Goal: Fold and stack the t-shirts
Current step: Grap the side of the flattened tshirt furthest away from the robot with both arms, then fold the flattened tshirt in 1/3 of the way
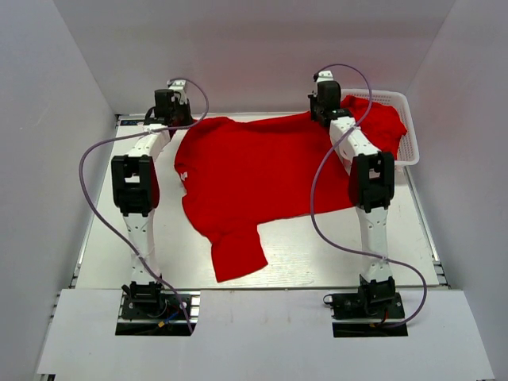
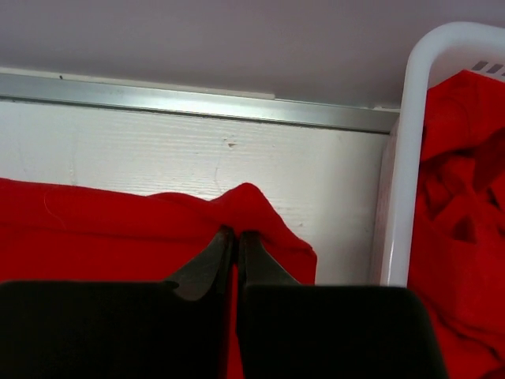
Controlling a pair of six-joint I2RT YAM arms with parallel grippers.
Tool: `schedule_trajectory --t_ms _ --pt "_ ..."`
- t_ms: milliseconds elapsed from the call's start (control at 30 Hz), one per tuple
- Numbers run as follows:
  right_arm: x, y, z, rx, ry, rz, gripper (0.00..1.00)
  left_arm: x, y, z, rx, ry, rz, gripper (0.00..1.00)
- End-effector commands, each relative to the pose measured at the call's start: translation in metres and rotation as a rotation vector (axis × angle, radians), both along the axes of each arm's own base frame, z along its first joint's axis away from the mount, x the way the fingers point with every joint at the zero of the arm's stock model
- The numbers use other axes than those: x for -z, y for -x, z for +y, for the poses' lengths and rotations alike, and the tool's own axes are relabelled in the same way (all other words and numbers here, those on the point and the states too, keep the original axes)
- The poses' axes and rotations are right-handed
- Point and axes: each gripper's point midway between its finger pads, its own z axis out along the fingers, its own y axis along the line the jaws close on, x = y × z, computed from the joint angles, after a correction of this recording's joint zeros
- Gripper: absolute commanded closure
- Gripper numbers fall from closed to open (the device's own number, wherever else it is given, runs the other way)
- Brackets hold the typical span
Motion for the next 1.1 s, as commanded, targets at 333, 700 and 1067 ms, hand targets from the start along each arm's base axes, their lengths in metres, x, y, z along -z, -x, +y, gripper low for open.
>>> schedule_trajectory --t_ms 333,700,1067 --pt "-0.036 0.007 -0.031 -0.031 0.083 -0.023 1.0 -0.066 0.132 -0.026 0.011 0.193 0.049 1.0" --pt "-0.029 0.038 -0.044 -0.034 0.071 0.077 1.0 -0.081 0.209 -0.028 0.008 0.231 0.078 1.0" --pt "-0.008 0.083 -0.053 -0.04 0.098 0.244 1.0 -0.031 0.276 -0.044 0.051 0.297 0.225 1.0"
